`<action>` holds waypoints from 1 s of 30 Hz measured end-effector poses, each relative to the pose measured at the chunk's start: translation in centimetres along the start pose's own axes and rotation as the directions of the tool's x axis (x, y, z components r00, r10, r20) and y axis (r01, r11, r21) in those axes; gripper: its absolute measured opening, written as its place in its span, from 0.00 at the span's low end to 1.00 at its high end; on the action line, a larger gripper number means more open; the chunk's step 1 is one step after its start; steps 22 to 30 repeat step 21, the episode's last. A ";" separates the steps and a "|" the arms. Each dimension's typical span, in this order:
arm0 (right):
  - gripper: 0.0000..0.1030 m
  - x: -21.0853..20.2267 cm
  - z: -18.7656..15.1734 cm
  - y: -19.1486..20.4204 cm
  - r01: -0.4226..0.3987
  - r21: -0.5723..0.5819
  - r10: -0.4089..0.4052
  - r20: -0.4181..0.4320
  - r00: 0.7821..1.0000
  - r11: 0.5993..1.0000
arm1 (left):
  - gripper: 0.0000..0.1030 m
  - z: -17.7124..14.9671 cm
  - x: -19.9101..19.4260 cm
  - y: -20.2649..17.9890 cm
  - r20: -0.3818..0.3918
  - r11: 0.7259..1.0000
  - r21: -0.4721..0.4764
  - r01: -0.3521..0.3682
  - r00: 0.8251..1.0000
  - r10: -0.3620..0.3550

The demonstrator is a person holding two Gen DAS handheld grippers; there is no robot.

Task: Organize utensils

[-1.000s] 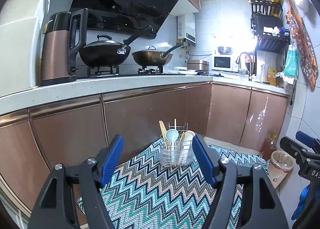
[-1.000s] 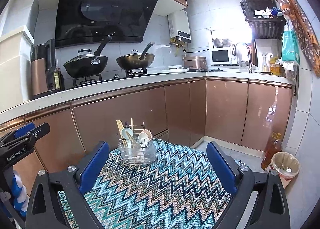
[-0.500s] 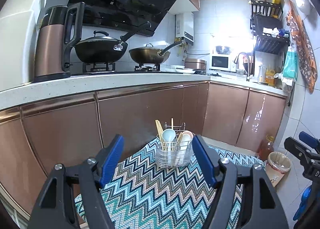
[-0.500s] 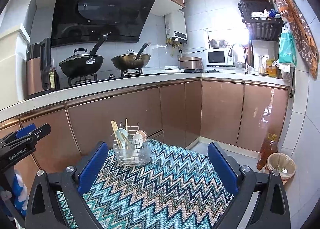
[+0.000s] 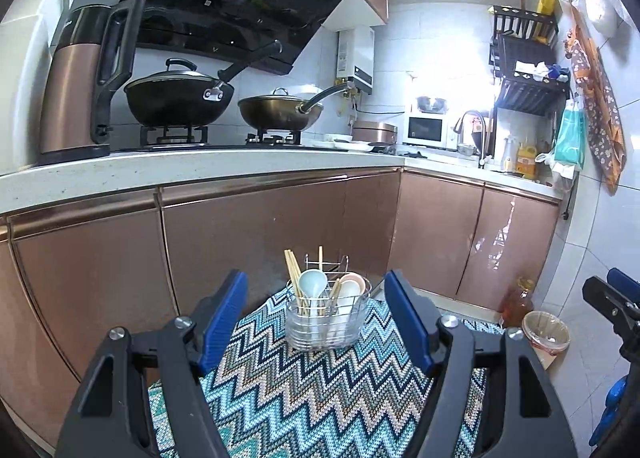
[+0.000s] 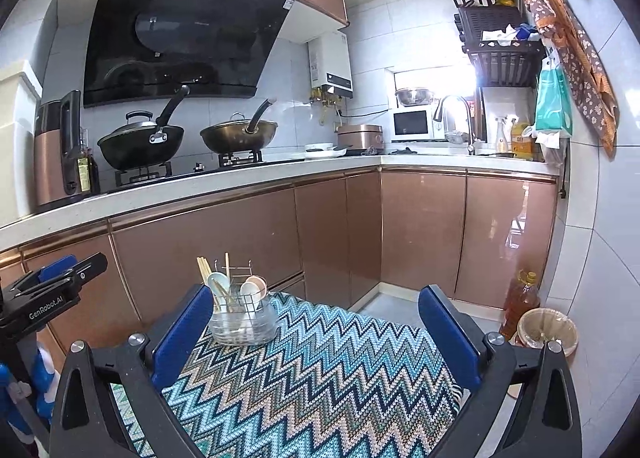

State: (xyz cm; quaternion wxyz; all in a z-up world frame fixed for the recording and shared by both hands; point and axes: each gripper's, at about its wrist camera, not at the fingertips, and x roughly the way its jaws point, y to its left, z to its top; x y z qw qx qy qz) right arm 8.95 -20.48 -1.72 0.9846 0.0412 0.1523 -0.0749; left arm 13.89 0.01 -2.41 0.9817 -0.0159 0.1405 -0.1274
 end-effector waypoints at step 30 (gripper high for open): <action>1.00 7.0 0.5 3.6 -0.062 -0.059 0.063 0.013 0.998 0.996 | 0.67 1.6 4.6 1.0 0.061 0.997 0.073 -0.015 0.998 0.011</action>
